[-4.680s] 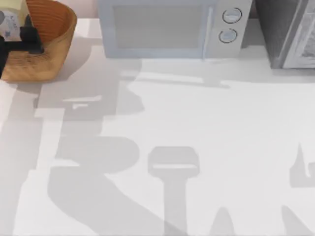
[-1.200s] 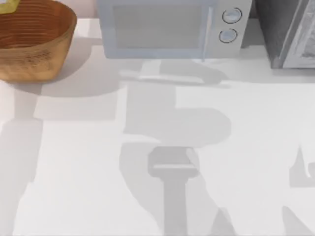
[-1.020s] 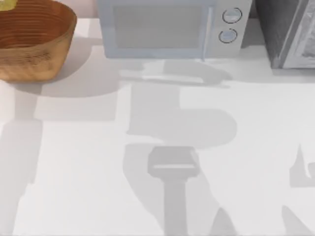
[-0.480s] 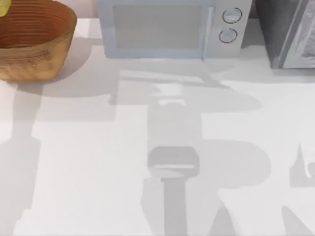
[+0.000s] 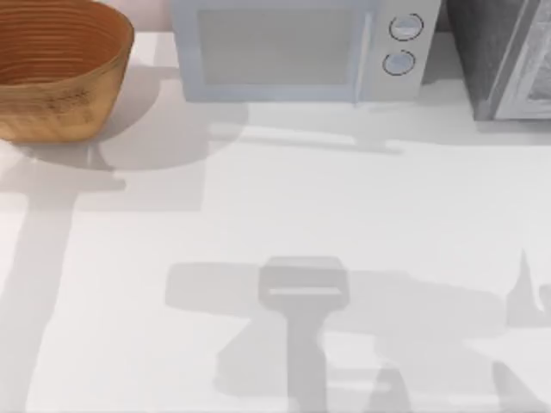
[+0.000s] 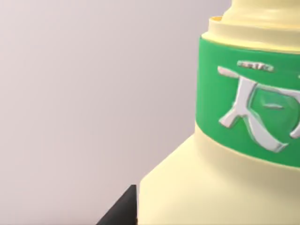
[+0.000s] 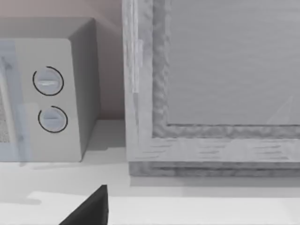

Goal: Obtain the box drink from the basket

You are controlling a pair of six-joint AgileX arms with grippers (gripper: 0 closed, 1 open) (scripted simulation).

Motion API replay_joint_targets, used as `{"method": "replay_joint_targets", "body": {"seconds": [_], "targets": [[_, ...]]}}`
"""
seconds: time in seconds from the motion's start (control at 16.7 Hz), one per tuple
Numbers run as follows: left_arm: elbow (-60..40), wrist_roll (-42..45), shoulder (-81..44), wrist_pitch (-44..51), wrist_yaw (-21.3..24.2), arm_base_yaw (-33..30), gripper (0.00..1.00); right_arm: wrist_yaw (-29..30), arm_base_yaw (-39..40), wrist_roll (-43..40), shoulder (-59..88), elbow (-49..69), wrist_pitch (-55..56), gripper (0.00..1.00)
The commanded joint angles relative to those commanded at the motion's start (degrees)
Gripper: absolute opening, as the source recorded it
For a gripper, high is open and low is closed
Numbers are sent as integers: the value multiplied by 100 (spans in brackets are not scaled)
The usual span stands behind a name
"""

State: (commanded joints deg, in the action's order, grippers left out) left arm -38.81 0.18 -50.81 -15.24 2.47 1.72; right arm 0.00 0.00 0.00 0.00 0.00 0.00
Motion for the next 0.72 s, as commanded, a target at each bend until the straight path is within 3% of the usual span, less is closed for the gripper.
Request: {"method": "replay_joint_targets", "body": {"seconds": [0.42, 0.72], "targets": [[2764, -16, 3819, 1068, -174, -120, 0, 0, 0, 0, 0, 0, 0, 100], [3826, -17, 5023, 1500, -243, -169, 0, 0, 0, 0, 0, 0, 0, 100]]}}
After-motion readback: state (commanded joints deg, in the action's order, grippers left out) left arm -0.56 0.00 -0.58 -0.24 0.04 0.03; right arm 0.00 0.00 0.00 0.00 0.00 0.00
